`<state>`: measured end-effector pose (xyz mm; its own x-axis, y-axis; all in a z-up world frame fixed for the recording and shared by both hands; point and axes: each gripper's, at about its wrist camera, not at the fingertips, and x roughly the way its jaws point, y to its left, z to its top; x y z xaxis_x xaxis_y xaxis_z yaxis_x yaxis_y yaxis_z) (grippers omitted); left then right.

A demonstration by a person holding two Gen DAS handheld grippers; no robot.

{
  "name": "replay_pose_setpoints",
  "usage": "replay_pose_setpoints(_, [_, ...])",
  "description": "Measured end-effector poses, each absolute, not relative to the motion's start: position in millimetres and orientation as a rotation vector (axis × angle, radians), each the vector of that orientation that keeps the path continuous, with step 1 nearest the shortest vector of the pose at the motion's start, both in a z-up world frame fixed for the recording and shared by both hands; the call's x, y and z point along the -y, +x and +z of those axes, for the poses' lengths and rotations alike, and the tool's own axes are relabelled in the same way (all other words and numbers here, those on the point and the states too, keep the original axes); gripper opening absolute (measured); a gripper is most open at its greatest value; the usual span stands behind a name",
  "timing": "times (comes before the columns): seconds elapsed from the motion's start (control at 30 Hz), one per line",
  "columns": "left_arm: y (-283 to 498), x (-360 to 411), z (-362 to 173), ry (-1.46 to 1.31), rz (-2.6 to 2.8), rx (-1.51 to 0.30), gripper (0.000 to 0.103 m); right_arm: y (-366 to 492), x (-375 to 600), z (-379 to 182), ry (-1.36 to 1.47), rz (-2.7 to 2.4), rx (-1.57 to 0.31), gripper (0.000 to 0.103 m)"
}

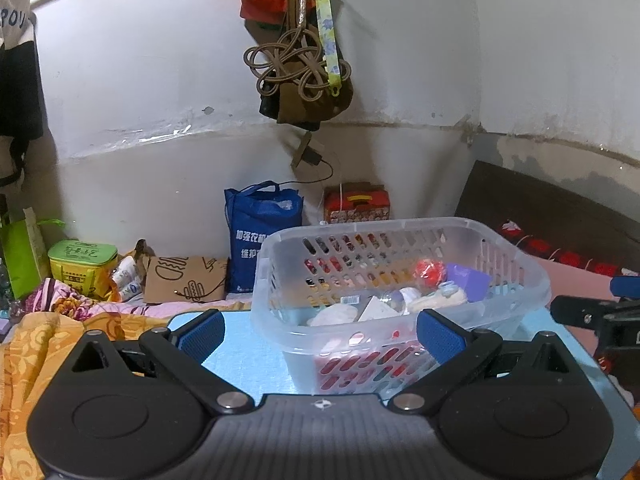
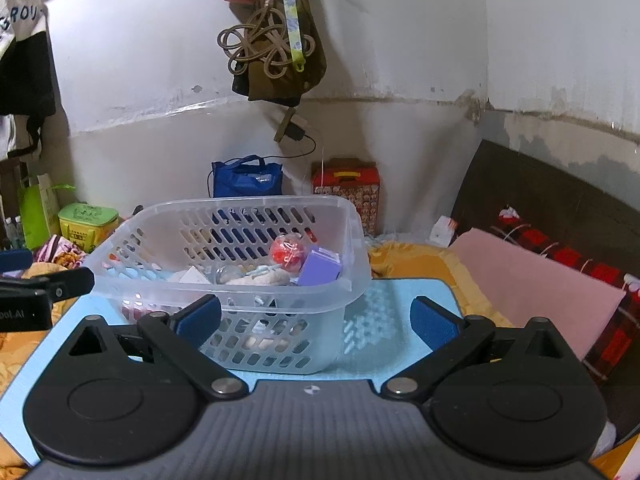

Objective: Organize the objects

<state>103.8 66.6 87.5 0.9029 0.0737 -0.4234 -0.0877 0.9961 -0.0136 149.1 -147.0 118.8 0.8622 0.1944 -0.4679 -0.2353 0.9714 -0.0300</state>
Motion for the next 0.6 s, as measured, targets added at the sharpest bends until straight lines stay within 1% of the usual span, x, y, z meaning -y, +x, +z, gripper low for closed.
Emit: replay_pose_setpoints(0.6, [105.2, -61.2, 84.4, -0.016, 0.066, -0.44, 0.103, 146.4, 142.9, 115.2, -0.098, 0.227, -0.472, 0.103])
